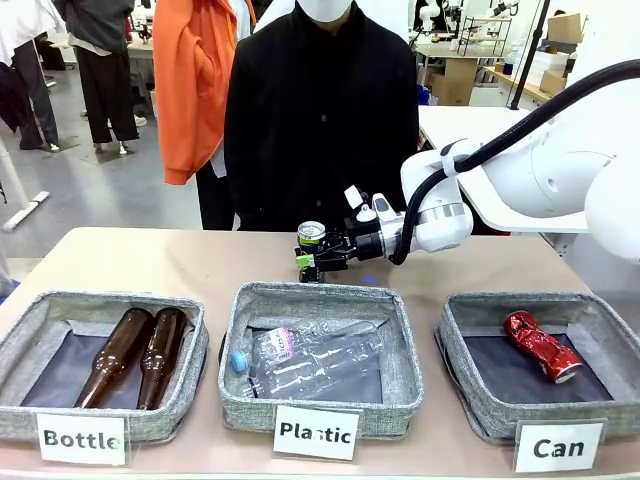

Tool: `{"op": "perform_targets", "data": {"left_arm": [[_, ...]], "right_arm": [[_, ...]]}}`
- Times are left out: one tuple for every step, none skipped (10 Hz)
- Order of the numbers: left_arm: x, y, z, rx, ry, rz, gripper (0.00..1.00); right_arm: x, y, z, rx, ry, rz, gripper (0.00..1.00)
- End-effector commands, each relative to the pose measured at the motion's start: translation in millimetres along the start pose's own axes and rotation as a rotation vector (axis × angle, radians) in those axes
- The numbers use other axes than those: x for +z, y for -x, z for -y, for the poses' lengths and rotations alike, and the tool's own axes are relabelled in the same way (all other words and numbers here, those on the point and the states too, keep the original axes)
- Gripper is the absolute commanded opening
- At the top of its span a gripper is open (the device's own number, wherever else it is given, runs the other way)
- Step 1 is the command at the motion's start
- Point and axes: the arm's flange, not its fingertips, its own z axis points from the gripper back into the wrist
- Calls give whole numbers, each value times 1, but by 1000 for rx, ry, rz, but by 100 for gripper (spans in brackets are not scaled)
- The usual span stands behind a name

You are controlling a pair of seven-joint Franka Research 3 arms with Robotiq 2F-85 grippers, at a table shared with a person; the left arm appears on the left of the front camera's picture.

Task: Sort the can waste into the basket.
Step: Pick up the can waste from the table and place it in the right Fabric basket.

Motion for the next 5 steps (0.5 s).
{"op": "perform_targets", "data": {"left_arm": [[1,4,1,-4,-2,-10,100],[1,4,1,-4,-2,-10,100],[1,4,1,-4,-2,-10,100],[1,4,1,-4,-2,-10,100],[1,4,1,-4,-2,-10,100]], "right_arm": [[3,1,3,24,19,14,0],[5,-2,1,32,27,7,0],[11,-8,-3,44,39,-6,0],[22,-24,-13,62,30,-15,0],[44,-52,-33,75,18,-57,0]]}}
